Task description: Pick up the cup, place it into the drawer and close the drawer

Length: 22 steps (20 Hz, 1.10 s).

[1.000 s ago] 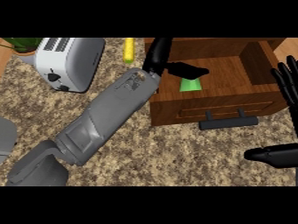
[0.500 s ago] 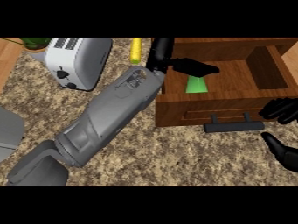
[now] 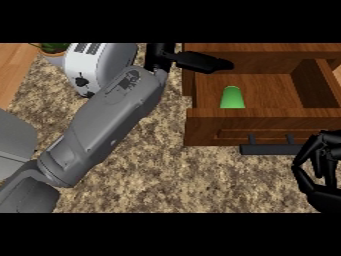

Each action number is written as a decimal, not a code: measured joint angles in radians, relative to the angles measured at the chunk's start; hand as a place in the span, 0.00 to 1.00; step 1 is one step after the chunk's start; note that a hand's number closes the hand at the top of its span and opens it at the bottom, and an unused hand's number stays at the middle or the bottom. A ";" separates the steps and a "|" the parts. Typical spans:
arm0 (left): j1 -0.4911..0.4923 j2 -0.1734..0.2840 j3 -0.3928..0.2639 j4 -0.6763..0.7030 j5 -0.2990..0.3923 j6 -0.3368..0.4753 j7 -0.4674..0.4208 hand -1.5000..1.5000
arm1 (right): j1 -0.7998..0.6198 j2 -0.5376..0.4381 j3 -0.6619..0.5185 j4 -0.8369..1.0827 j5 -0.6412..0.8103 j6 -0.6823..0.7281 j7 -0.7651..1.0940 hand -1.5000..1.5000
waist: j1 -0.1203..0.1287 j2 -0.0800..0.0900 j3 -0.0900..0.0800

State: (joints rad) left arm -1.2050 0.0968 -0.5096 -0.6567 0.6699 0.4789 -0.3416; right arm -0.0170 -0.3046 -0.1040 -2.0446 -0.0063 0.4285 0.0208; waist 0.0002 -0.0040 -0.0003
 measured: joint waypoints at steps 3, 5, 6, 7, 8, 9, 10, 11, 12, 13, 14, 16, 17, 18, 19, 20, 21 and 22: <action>0.034 0.053 0.014 -0.076 -0.005 -0.006 0.045 0.00 | 0.002 0.007 0.032 0.007 0.091 -0.024 0.001 1.00 | 0.009 -0.001 0.000; 0.090 0.095 0.021 -0.150 -0.009 -0.010 0.059 0.00 | 0.011 0.014 0.042 0.017 0.135 -0.040 -0.004 1.00 | 0.014 -0.002 0.000; 0.111 0.119 0.025 -0.185 -0.010 -0.011 0.077 0.00 | 0.012 0.019 0.049 0.031 0.163 -0.051 -0.017 1.00 | 0.017 -0.003 0.000; 0.132 0.137 0.032 -0.215 -0.010 -0.016 0.084 0.00 | 0.000 0.024 0.061 0.055 0.196 -0.065 -0.028 1.00 | 0.018 -0.002 0.000; 0.156 0.150 0.038 -0.245 -0.011 -0.013 0.091 0.00 | -0.009 0.022 0.066 0.078 0.225 -0.073 -0.044 1.00 | 0.020 -0.002 0.000; 0.187 0.164 0.040 -0.281 -0.012 -0.013 0.098 0.00 | -0.023 0.025 0.077 0.093 0.253 -0.085 -0.045 1.00 | 0.022 -0.002 0.000; 0.212 0.187 0.050 -0.305 -0.008 -0.027 0.100 0.00 | -0.045 0.028 0.089 0.113 0.284 -0.097 -0.042 1.00 | 0.024 -0.001 0.000; 0.237 0.203 0.058 -0.324 -0.008 -0.035 0.097 0.00 | -0.064 0.034 0.109 0.135 0.320 -0.111 -0.044 1.00 | 0.025 0.000 0.000; 0.263 0.219 0.061 -0.354 -0.007 -0.044 0.103 0.00 | -0.072 0.035 0.130 0.148 0.359 -0.123 -0.051 1.00 | 0.027 0.000 0.000; 0.290 0.232 0.065 -0.379 -0.004 -0.055 0.102 0.00 | -0.081 0.032 0.150 0.177 0.402 -0.136 -0.065 1.00 | 0.031 0.000 0.000; 0.307 0.252 0.073 -0.395 0.000 -0.071 0.104 0.00 | -0.098 0.033 0.173 0.204 0.447 -0.152 -0.072 1.00 | 0.033 0.001 0.000; 0.356 0.278 0.081 -0.433 0.002 -0.084 0.100 0.00 | -0.119 0.021 0.214 0.257 0.532 -0.172 -0.084 1.00 | 0.038 0.002 0.000; 0.377 0.284 0.083 -0.448 0.002 -0.086 0.099 0.00 | -0.120 0.015 0.237 0.289 0.578 -0.188 -0.100 1.00 | 0.039 0.002 0.000; 0.397 0.301 0.092 -0.463 0.006 -0.097 0.099 0.00 | -0.138 0.010 0.252 0.323 0.615 -0.199 -0.107 1.00 | 0.040 0.003 0.000; 0.423 0.313 0.095 -0.487 0.008 -0.103 0.098 0.00 | -0.149 0.010 0.272 0.356 0.659 -0.220 -0.113 1.00 | 0.043 0.003 0.000; 0.448 0.325 0.099 -0.513 0.009 -0.106 0.099 0.00 | -0.166 0.004 0.282 0.394 0.691 -0.233 -0.124 1.00 | 0.043 0.003 0.000; 0.466 0.340 0.109 -0.529 0.010 -0.113 0.100 0.00 | -0.186 0.009 0.297 0.440 0.727 -0.255 -0.133 1.00 | 0.044 0.003 0.000; 0.491 0.359 0.117 -0.555 0.016 -0.124 0.105 0.00 | -0.203 0.011 0.310 0.478 0.761 -0.274 -0.140 1.00 | 0.045 0.003 0.000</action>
State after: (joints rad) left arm -0.7136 0.4562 -0.3923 -1.2122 0.6864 0.3548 -0.2370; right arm -0.2201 -0.2938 0.2056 -1.5667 0.7544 0.1541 -0.1194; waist 0.0456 -0.0006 0.0001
